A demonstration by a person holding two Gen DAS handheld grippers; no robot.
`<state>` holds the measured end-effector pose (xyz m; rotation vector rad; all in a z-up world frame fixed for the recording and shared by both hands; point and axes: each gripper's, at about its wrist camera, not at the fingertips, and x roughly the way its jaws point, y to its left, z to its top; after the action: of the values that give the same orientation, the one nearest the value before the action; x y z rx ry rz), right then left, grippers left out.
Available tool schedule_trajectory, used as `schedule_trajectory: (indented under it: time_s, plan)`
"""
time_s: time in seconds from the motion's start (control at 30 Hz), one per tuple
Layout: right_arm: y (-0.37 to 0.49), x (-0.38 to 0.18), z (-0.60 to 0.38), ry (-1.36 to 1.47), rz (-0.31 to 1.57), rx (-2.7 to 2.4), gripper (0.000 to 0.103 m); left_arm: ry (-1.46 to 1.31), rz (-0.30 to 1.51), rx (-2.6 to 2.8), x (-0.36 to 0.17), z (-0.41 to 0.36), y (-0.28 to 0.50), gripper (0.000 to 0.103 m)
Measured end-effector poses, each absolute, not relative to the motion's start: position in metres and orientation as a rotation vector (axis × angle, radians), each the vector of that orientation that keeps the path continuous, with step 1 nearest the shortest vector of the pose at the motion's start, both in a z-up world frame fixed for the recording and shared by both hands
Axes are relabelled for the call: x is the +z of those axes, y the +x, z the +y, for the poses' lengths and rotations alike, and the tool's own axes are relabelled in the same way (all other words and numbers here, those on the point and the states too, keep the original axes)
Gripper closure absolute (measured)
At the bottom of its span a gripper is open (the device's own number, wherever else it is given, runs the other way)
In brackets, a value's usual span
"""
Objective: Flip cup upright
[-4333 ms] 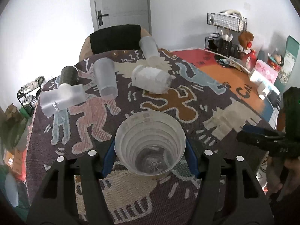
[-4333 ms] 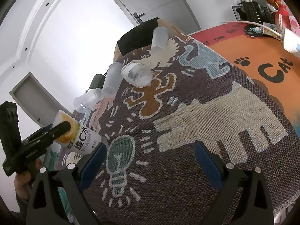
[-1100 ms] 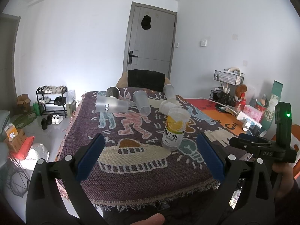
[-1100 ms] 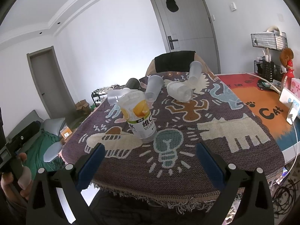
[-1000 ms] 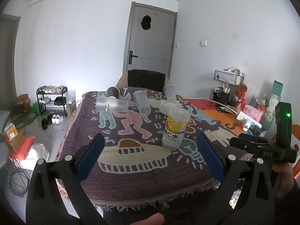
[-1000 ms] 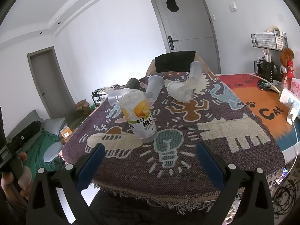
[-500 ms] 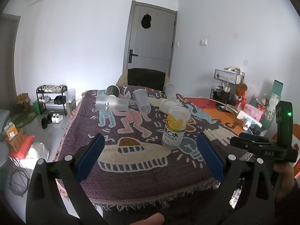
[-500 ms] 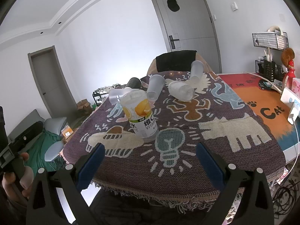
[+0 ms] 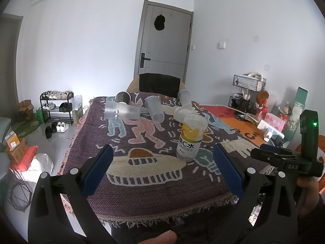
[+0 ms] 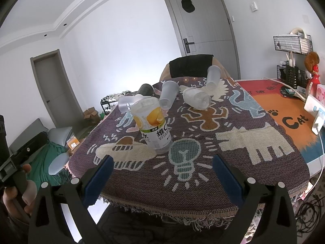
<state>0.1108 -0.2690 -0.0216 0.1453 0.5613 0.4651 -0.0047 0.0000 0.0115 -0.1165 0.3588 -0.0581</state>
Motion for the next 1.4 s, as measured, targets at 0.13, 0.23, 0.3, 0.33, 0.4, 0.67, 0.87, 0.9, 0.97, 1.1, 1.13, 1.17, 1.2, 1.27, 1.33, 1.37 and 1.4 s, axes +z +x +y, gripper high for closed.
schedule_trajectory:
  time_s: [0.13,0.23,0.3,0.33,0.4,0.67,0.87,0.9,0.97,1.1,1.13,1.17,1.2,1.27,1.33,1.37,1.4]
  plan:
    - [0.111,-0.022,-0.269,0.144,0.562,0.465,0.008,-0.116,0.362,-0.058,0.01,0.002,-0.004,0.006]
    - [0.11,-0.022,-0.269,0.144,0.561,0.465,0.008,-0.116,0.362,-0.058,0.01,0.002,-0.004,0.006]
    - [0.111,-0.022,-0.27,0.143,0.562,0.466,0.008,-0.116,0.362,-0.057,0.01,0.002,-0.004,0.006]
    - [0.111,-0.023,-0.27,0.143,0.563,0.466,0.008,-0.116,0.362,-0.057,0.01,0.002,-0.004,0.006]
    - [0.111,-0.023,-0.27,0.143,0.564,0.467,0.008,-0.117,0.363,-0.058,0.01,0.002,-0.004,0.006]
    - [0.111,-0.023,-0.27,0.143,0.564,0.468,0.008,-0.127,0.371,-0.041,0.002,0.006,-0.004,0.006]
    - [0.111,-0.023,-0.271,0.142,0.564,0.47,0.008,-0.131,0.378,-0.026,0.003,0.006,-0.003,0.006]
    - [0.111,-0.023,-0.271,0.14,0.563,0.469,0.008,-0.126,0.377,-0.024,0.002,0.005,-0.004,0.006]
    - [0.111,-0.023,-0.271,0.14,0.564,0.471,0.008,-0.119,0.375,-0.023,0.003,0.004,-0.005,0.006]
    - [0.111,-0.023,-0.271,0.141,0.564,0.47,0.008,-0.109,0.374,-0.026,0.006,0.001,-0.003,0.006]
    - [0.111,-0.023,-0.271,0.14,0.563,0.471,0.008,-0.108,0.372,-0.026,0.007,0.001,-0.004,0.006]
    - [0.111,-0.023,-0.27,0.14,0.563,0.469,0.008,-0.107,0.371,-0.026,0.007,0.0,-0.004,0.006]
    - [0.111,-0.023,-0.271,0.14,0.563,0.469,0.008,-0.107,0.369,-0.026,0.007,0.0,-0.004,0.006]
    - [0.111,-0.023,-0.271,0.142,0.563,0.47,0.008,-0.107,0.37,-0.029,0.009,0.0,-0.002,0.006]
    - [0.111,-0.023,-0.271,0.138,0.56,0.467,0.008,-0.107,0.377,-0.032,0.009,0.0,0.001,0.006]
    - [0.111,-0.022,-0.272,0.137,0.559,0.466,0.008,-0.107,0.383,-0.033,0.008,0.0,0.002,0.006]
    - [0.111,-0.023,-0.273,0.139,0.559,0.464,0.008,-0.108,0.385,-0.036,0.008,0.0,0.002,0.006]
